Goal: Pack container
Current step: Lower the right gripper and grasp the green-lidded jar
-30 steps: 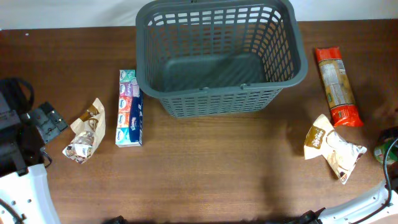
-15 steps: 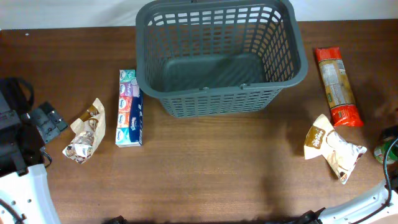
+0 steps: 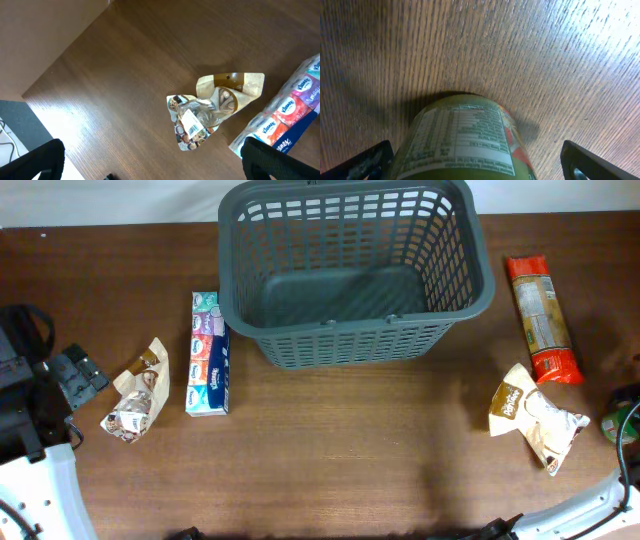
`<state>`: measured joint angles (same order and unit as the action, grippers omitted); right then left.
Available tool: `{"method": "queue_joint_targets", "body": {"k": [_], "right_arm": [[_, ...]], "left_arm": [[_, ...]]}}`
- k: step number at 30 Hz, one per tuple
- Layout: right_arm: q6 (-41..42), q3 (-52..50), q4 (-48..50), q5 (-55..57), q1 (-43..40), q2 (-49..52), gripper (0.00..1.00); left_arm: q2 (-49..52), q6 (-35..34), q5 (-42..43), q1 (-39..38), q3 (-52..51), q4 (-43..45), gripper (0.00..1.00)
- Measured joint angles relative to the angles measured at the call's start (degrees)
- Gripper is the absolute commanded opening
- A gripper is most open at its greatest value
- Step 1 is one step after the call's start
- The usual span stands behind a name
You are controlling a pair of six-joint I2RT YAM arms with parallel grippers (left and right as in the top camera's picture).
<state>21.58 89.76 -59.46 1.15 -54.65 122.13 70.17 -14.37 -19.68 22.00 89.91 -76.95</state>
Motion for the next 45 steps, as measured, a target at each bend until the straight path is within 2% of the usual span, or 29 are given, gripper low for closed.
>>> {"method": "queue_joint_targets", "body": {"k": [12,14,16,18,21,24,27,38,45], "right_arm": [[-0.2,0.0,0.2,0.0,0.0,0.0,1.00],[-0.3,0.0,0.1,0.0,0.0,0.0,0.88],[-0.4,0.0,0.0,0.0,0.0,0.0,0.71],[-0.8,0.0,0.0,-0.3,0.0,0.0,0.59],[-0.5,0.0,-0.1,-0.4,0.0,0.0,0.49],[-0.6,0.0,-0.1,-0.4,0.0,0.0,0.30],[-0.6,0.0,-0.1,-0.4,0.0,0.0,0.04],[-1.1,0.3,-2.9,-4.9,0.0,0.0,0.04],[-6.8,5.8,-7.1,-14.1,0.2,-0.7,0.04]], "left_arm": [[0.0,0.0,0.0,0.0,0.0,0.0,0.99],[0.0,0.0,0.0,0.0,0.0,0.0,0.99],[0.0,0.0,0.0,0.0,0.0,0.0,0.99],[0.0,0.0,0.0,0.0,0.0,0.0,0.99],[0.0,0.0,0.0,0.0,0.0,0.0,0.99],[0.0,0.0,0.0,0.0,0.0,0.0,0.99],[0.0,0.0,0.0,0.0,0.0,0.0,0.99],[0.0,0.0,0.0,0.0,0.0,0.0,0.99],[0.0,0.0,0.0,0.0,0.0,0.0,0.99]]}}
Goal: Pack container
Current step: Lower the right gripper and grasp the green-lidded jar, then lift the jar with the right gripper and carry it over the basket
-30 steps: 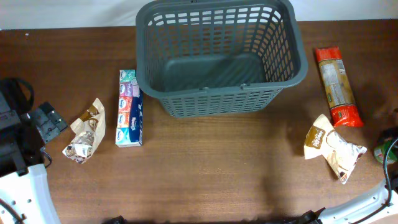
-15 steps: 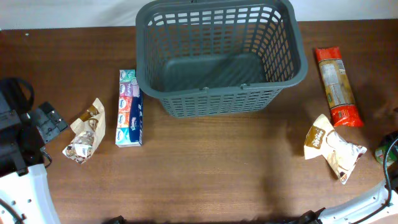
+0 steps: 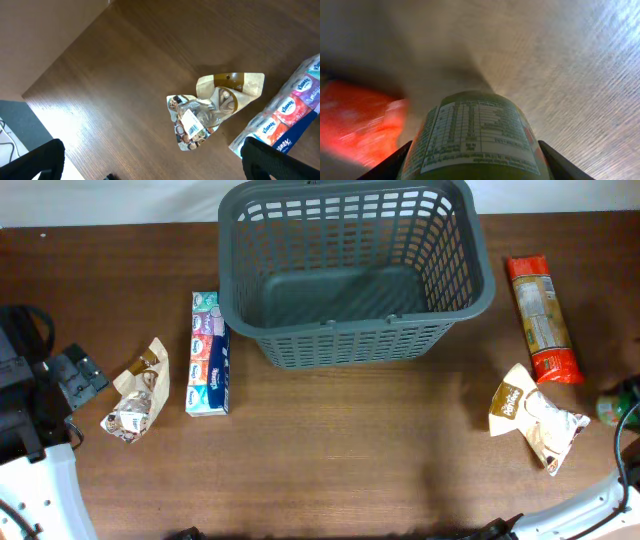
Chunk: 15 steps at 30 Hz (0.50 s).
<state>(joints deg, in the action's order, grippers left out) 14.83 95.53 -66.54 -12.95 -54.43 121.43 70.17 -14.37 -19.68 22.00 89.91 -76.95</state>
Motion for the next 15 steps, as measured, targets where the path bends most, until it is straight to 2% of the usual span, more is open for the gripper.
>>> {"method": "queue_joint_targets", "body": {"k": [6,15], "right_arm": [[-2.0,5.2,-2.3,-2.3,2.4,-8.4,0.04],[-5.4,13.5,-0.5,-3.9,16.3,-29.2,0.04]], "left_arm": [[0.0,0.0,0.0,0.0,0.0,0.0,0.99],[0.0,0.0,0.0,0.0,0.0,0.0,0.99]]}}
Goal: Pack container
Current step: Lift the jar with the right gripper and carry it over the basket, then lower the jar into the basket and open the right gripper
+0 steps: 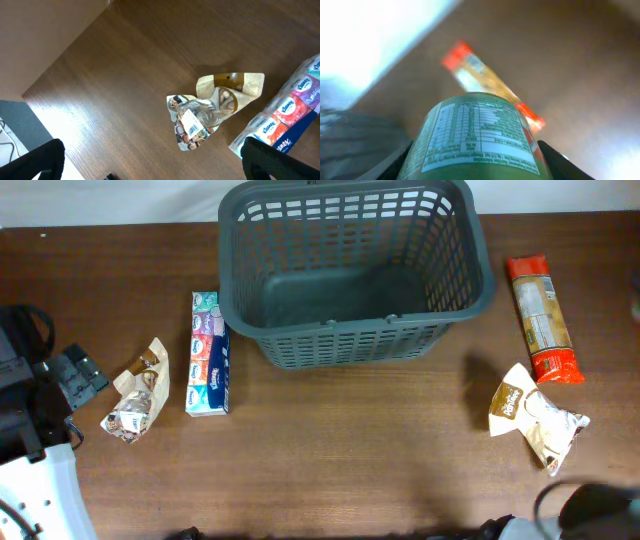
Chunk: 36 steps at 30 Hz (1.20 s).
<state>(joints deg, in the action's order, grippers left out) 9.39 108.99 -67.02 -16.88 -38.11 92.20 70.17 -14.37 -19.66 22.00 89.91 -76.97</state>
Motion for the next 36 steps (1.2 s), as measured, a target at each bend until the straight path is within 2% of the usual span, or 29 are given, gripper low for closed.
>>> {"method": "queue_joint_targets", "body": {"k": [5,10,15,20,29,36], "right_arm": [[-0.4,1.9,6.0,-1.9,10.0,-6.0,0.04],[-0.1,2.2,11.3,-3.1,21.5,-7.5,0.04],[0.9,2.2,16.4,-3.3,33.9,-5.2,0.04],[1.2,2.2,17.9,-1.4,42.4,0.2,0.04],[1.1,2.2,16.5,5.7,48.9,10.8,0.04],[1.0,2.2,12.8,9.2,49.2,15.9,0.04]], "left_arm": [[0.0,0.0,0.0,0.0,0.0,0.0,0.99],[0.0,0.0,0.0,0.0,0.0,0.0,0.99],[0.0,0.0,0.0,0.0,0.0,0.0,0.99],[0.0,0.0,0.0,0.0,0.0,0.0,0.99],[0.0,0.0,0.0,0.0,0.0,0.0,0.99],[0.0,0.0,0.0,0.0,0.0,0.0,0.99]]}}
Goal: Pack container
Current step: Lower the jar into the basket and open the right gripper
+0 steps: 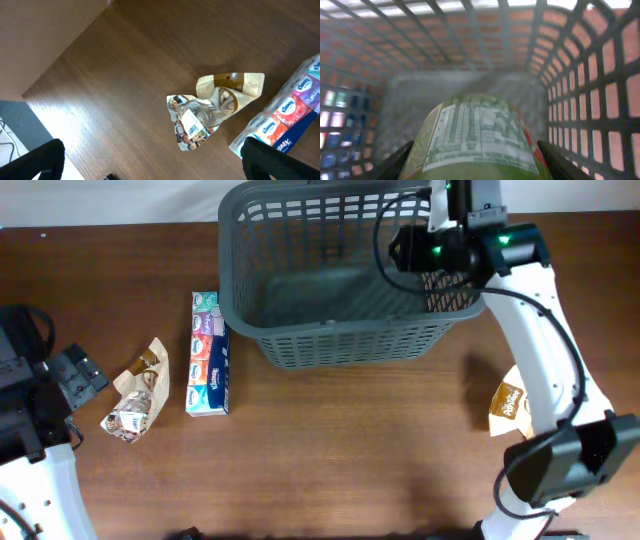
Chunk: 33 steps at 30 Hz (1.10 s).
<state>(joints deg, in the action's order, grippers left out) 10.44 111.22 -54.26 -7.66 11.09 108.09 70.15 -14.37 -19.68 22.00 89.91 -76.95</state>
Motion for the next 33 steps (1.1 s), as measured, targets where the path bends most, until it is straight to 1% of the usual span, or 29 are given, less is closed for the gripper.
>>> {"method": "queue_joint_targets", "body": {"k": [7,15,26,33], "right_arm": [[-0.7,0.0,-2.2,3.8,1.7,3.2,0.04],[-1.4,0.0,-3.7,5.5,3.3,5.9,0.04],[-1.5,0.0,-7.2,6.3,3.3,14.8,0.04],[-1.4,0.0,-8.3,6.4,3.4,15.3,0.04]], "left_arm": [[0.0,0.0,0.0,0.0,0.0,0.0,0.99],[0.0,0.0,0.0,0.0,0.0,0.0,0.99],[0.0,0.0,0.0,0.0,0.0,0.0,0.99],[0.0,0.0,0.0,0.0,0.0,0.0,0.99]]}}
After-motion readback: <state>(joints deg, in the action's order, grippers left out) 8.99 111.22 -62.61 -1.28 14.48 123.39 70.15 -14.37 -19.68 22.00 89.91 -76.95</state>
